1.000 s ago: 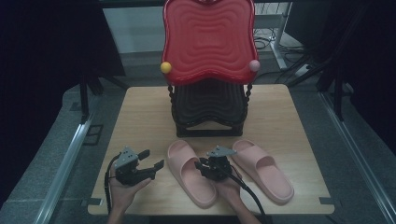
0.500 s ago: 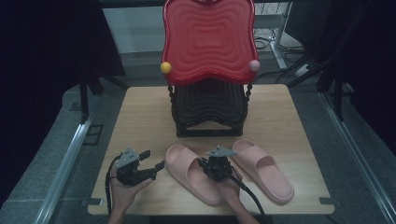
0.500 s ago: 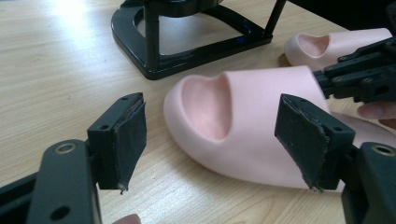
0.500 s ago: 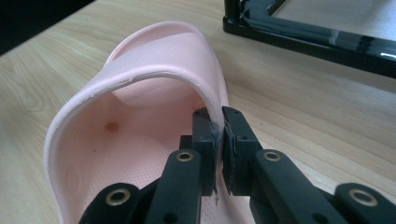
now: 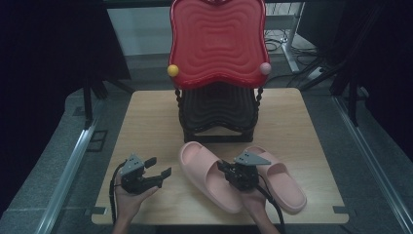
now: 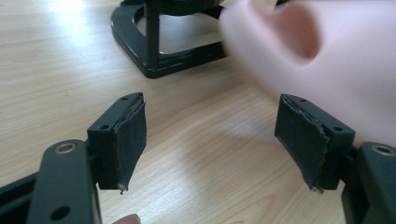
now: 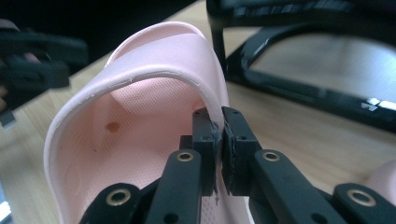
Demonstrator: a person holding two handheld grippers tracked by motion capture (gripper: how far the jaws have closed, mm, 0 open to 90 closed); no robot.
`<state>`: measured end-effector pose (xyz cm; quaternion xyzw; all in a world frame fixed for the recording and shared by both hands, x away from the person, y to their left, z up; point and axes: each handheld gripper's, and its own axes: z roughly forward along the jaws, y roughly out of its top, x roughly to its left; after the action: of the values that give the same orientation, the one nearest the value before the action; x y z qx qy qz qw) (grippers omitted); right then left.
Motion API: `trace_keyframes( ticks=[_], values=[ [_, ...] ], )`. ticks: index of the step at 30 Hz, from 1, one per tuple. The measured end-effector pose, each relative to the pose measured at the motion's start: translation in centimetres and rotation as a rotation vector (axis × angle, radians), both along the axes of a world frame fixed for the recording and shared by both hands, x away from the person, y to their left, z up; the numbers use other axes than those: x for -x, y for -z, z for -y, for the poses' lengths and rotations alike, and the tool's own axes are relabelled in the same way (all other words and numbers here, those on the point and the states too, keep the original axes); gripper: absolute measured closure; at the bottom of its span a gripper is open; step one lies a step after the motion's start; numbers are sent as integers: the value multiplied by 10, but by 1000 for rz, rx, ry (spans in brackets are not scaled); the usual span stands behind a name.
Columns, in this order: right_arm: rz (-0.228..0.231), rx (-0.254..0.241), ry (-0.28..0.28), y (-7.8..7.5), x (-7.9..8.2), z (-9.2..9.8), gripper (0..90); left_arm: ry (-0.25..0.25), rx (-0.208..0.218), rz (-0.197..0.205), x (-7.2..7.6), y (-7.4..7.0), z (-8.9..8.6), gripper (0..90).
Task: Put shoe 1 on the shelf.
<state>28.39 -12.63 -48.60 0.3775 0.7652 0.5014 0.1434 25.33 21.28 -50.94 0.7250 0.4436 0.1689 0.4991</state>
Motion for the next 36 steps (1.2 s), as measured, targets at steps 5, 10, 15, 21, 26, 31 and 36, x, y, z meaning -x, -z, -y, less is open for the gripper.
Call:
trace_keyframes(
  ticks=[5,10,15,21,26,31,36],
  values=[
    [43,-60,15,-21,7,15,846,8,0,-6,-1,2,3,252],
    [79,-95,40,-35,10,26,847,9,-2,-7,-1,2,3,251],
    [110,-127,57,-47,11,32,847,7,-1,-8,-1,2,3,249],
    [156,-149,57,-64,11,31,848,8,-1,-14,-1,3,5,249],
    [187,-173,61,-84,5,27,848,21,-6,-15,-2,4,7,248],
    [203,-195,62,-100,1,26,848,28,-10,-17,-2,5,9,247],
    [216,-213,70,-111,-3,26,848,39,-24,-16,-2,5,11,237]
  ],
)
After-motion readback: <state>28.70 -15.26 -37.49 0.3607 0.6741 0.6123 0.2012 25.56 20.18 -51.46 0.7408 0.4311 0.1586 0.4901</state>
